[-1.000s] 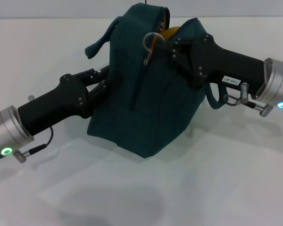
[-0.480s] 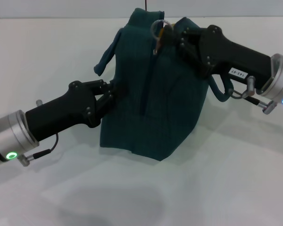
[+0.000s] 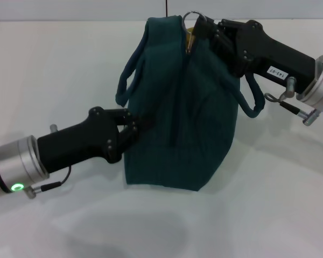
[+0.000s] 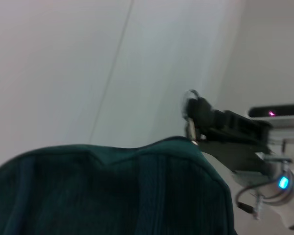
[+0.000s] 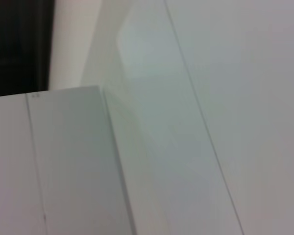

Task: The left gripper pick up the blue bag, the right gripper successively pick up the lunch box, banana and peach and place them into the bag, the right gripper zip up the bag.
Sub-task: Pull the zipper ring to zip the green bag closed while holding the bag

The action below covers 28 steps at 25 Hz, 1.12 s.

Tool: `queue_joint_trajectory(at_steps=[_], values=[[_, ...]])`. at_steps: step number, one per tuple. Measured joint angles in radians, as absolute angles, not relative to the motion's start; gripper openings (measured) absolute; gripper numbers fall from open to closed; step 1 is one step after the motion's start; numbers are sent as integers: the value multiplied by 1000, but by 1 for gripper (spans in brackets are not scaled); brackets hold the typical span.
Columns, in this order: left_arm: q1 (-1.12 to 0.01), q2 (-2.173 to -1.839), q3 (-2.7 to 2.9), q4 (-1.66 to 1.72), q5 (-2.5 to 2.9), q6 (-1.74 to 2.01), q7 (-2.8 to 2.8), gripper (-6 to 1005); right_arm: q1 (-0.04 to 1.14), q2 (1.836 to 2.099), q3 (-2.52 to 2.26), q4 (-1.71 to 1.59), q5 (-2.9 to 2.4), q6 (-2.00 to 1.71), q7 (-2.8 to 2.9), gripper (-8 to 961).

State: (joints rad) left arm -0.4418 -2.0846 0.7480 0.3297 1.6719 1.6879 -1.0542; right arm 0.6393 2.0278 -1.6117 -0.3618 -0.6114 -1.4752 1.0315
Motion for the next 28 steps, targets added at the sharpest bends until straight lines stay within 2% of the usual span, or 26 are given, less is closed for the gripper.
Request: queue_joint_trajectory(at_steps=[19,28], values=[[-401,-2077,802,339,1721,1788,-1049,68,645,2028,-1606,-361,-608,-1323,1067,34],[-378,-2052,811,342,1766,1870,-1040,68,651,2028,-1610,-373,-609,-1253,1061,36]])
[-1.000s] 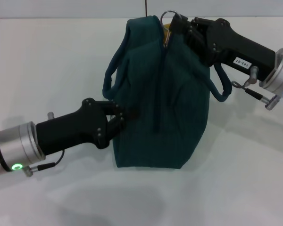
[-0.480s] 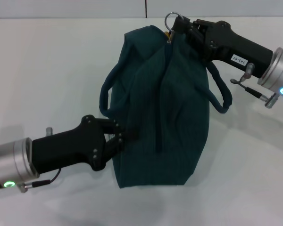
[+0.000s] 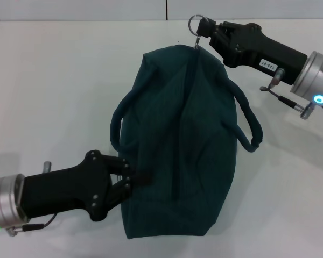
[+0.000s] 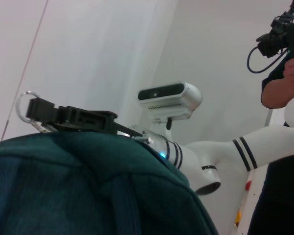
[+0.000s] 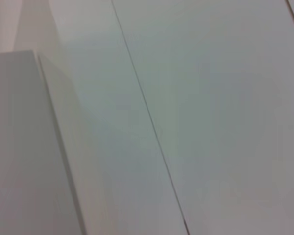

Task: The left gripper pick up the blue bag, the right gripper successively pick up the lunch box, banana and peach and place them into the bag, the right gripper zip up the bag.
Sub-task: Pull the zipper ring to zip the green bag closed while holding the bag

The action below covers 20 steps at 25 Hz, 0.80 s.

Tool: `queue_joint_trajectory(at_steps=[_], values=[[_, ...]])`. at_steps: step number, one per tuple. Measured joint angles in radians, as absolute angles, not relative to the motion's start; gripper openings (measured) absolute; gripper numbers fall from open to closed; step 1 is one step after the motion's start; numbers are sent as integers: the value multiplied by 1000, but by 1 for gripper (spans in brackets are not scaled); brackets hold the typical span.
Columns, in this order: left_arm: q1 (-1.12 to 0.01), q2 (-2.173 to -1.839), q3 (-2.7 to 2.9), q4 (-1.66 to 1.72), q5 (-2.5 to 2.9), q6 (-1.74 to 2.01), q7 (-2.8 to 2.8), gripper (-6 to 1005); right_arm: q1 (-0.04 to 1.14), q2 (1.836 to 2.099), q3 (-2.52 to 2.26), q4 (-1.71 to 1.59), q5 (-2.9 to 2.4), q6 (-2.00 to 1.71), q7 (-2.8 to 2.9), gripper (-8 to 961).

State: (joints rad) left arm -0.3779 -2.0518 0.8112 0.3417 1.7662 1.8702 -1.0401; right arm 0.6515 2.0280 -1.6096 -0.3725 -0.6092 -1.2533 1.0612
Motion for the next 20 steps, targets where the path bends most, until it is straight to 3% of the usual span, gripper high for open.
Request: queue_joint_trajectory(at_steps=[7,20], values=[[-346,-2044,767,342,1752,1862,-1040,80,647,2027,-1605,-376,-610,-1247,1052,37],[-309,-2074,518,344,1746,1792,-1040,130,521,2024,-1604,-473,-608,-1417,1158,40]])
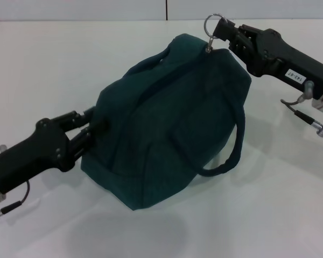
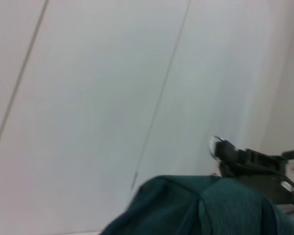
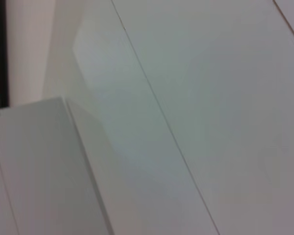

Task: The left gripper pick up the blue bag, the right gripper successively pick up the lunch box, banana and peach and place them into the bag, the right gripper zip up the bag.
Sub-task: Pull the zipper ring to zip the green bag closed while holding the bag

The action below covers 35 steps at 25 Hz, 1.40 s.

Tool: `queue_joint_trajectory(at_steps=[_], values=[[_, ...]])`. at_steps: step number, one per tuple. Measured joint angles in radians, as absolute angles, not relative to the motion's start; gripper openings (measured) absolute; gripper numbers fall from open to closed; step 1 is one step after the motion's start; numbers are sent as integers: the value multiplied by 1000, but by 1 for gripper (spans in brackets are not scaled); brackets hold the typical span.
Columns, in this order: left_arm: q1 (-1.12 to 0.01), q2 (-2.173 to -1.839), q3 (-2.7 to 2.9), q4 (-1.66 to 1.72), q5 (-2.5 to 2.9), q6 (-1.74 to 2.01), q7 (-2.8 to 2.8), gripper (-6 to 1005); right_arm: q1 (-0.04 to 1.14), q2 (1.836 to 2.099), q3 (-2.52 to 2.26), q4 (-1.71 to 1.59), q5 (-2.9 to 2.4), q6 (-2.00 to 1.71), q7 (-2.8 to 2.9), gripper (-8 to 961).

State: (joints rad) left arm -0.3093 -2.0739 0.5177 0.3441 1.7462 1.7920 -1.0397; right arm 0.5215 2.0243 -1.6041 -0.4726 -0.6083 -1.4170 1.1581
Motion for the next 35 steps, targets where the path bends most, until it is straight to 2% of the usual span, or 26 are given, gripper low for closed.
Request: queue_joint_trajectory(at_steps=[3,9,14,22,28,35], values=[[-308,-2075,486,345,1739,1775,-1032,142,521,2024,-1606,-471,-608,-1416,1167,40],[-315,-2084,407,367,1701,1743,-1071,418,535,2021,-1604,-452,-607,-1386,1168,42],[-367,-2082,423,540,1705,1762,-1239,612,541,2021,-1603,-451,-607,-1373,1169,43],[-510,-2053,740,1099,1822,1771,-1831,629,558,2025,-1605,-451,-607,-1352,1169,44],[-635,-2069,987,1482,2062,1767,-2301,619,567,2026,-1607,-451,-607,-1334,1169,45],[-678,-2086,1227,1602,2262,1690,-2512,607,570,2026,-1608,-451,-608,-1329,1169,47]])
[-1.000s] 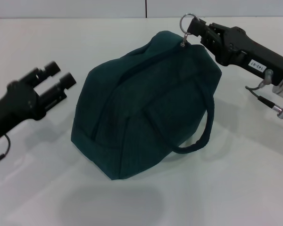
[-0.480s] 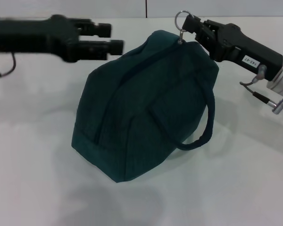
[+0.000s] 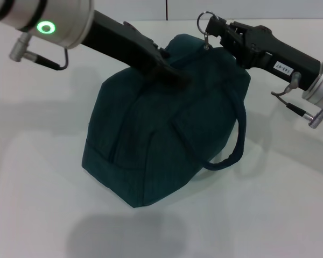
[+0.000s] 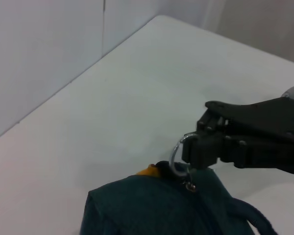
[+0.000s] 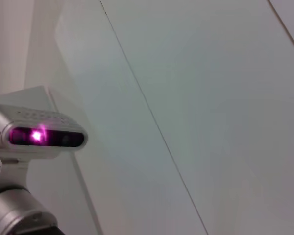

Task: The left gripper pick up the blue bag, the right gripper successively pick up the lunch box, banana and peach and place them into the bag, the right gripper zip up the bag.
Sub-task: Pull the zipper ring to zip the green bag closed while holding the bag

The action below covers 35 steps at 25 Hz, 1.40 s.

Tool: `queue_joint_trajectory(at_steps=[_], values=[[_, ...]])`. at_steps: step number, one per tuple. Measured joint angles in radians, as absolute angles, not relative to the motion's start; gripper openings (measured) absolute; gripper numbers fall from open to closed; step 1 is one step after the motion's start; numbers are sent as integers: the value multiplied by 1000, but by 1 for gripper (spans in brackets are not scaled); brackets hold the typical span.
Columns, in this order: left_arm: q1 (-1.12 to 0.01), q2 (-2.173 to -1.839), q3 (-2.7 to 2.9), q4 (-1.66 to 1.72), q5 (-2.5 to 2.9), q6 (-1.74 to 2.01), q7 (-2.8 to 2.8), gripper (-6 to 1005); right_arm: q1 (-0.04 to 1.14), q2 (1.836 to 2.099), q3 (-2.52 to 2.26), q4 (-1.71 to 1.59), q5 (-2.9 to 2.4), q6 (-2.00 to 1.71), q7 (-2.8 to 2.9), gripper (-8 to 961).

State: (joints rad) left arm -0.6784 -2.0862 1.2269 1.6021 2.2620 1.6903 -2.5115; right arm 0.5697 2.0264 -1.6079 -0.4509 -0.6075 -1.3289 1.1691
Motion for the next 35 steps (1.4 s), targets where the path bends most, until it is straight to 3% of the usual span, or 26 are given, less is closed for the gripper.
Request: queue_joint_trajectory(at_steps=[14,22,28,35], values=[[-649,-2087,1264,1587,2272,1641,-2507,583,571,2026,-1609,-443,-607,-1328,1170,50],[-615,-2086,1257,1588,2202,1607,-2438,374,571,2027,-1605,-442,-607,-1328,1171,51],[-610,-2087,1262,1587,2199,1606,-2423,141,571,2028,-1605,-440,-607,-1327,1173,53],[-604,-2087,1262,1588,2187,1606,-2398,80,570,2028,-1604,-440,-597,-1324,1180,54]])
